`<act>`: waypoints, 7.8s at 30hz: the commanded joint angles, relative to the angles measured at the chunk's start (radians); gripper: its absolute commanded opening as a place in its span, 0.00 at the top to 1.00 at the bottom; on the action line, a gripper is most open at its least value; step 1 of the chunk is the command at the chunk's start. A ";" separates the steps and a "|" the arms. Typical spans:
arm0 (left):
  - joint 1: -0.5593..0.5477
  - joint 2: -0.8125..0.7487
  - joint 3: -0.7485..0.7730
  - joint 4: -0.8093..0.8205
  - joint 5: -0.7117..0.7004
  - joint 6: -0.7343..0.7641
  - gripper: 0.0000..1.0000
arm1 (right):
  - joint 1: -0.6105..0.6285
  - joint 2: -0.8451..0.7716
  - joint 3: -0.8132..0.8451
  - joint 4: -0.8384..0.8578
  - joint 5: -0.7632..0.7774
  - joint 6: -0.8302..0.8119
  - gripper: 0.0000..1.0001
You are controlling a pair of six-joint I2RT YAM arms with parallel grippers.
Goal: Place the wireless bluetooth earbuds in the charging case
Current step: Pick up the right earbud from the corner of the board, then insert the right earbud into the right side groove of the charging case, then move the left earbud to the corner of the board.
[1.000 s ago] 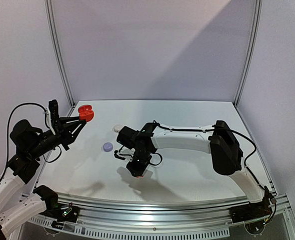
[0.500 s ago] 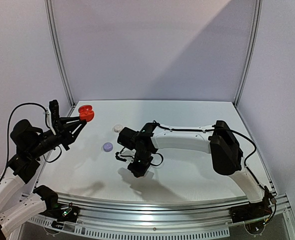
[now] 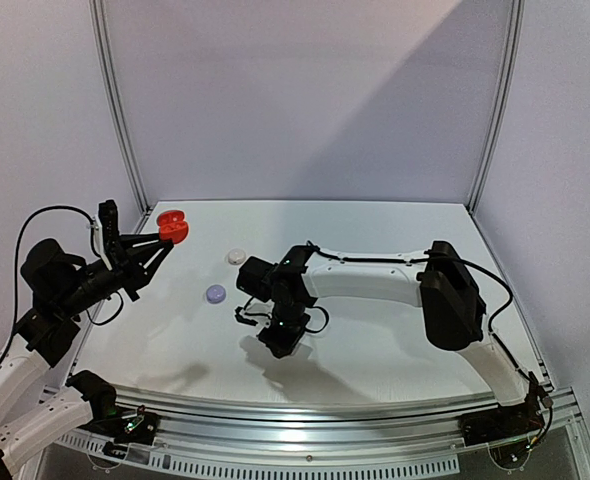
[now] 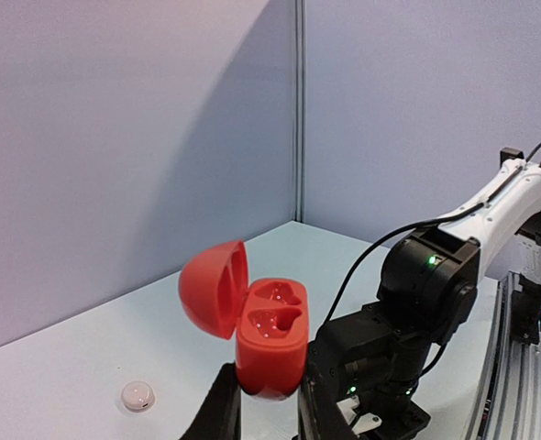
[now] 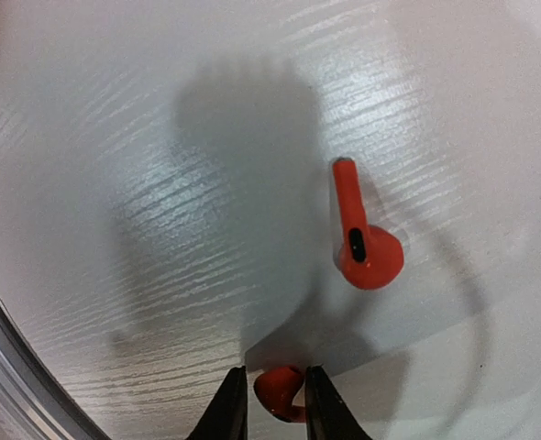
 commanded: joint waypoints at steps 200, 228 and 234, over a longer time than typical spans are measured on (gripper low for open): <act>-0.103 0.130 0.063 0.238 -0.450 0.145 1.00 | 0.042 -0.525 -0.007 0.843 0.483 0.351 0.61; -0.040 0.122 0.054 0.195 -0.373 0.100 1.00 | 0.005 0.064 0.152 0.330 0.145 0.508 0.72; -0.039 0.118 0.058 0.181 -0.374 0.100 1.00 | 0.003 0.112 0.153 0.313 0.176 0.512 0.75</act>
